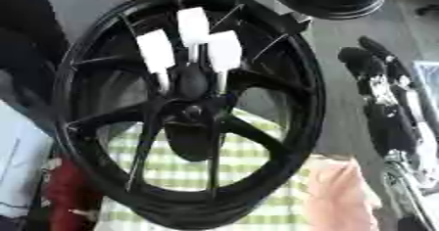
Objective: Pull the pin out of the wheel hub.
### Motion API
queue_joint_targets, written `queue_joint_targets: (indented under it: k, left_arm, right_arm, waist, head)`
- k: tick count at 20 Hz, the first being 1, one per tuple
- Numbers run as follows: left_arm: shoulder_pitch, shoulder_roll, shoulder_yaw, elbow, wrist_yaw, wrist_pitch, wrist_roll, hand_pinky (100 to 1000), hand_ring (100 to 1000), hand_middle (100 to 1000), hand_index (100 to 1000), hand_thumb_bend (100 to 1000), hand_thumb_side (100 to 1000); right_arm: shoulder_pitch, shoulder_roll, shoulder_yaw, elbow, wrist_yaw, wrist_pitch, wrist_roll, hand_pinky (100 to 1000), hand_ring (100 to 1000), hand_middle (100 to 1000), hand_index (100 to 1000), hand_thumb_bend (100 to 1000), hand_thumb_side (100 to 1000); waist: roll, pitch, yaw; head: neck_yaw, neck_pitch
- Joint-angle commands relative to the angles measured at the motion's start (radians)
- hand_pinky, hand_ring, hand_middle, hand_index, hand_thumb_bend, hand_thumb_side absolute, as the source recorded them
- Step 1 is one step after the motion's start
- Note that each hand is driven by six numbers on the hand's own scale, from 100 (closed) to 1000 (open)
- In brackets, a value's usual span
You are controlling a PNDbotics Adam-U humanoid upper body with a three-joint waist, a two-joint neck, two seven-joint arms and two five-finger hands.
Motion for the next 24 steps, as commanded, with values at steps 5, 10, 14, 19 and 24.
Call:
queue_joint_targets:
  k: [5,10,14,19,24]
  left_arm:
    - [-0.006,0.012,0.001,-0.02,-0.001,0.002,-0.001,607,621,785,787,194,841]
    - [-0.009,0.013,-0.001,-0.02,-0.001,0.002,-0.001,607,621,785,786,194,841]
    - [-0.015,0.016,-0.002,-0.02,-0.002,0.003,-0.001,606,620,785,784,192,840]
    - [-0.032,0.037,-0.01,-0.02,-0.007,0.009,-0.009,604,618,783,778,183,833]
    - [-0.046,0.046,-0.019,-0.02,-0.007,0.012,-0.019,603,619,783,779,184,834]
  right_arm:
    - [-0.004,-0.006,-0.008,-0.017,0.006,0.004,-0.001,1000,869,759,890,100,593]
    - [-0.005,-0.003,-0.007,-0.017,0.012,0.006,-0.001,1000,867,758,890,100,594]
    - [-0.004,0.0,-0.009,-0.017,0.015,0.009,-0.005,1000,866,757,889,100,594]
    - [-0.002,-0.001,-0.008,-0.017,0.016,0.011,-0.007,1000,866,757,890,100,595]
    - [-0.008,-0.019,-0.006,-0.017,0.008,0.0,-0.006,1000,872,764,894,100,586]
  waist:
    - [0.006,-0.011,-0.002]
    - [0.007,-0.007,-0.004]
    - [0.008,-0.007,-0.003]
    - [0.01,-0.009,-0.002]
    - [0.008,-0.012,-0.004]
  head:
    - [-0.048,0.01]
    - [-0.05,0.01]
    - [-0.045,0.01]
    - [-0.039,0.011]
    - [-0.025,0.009]
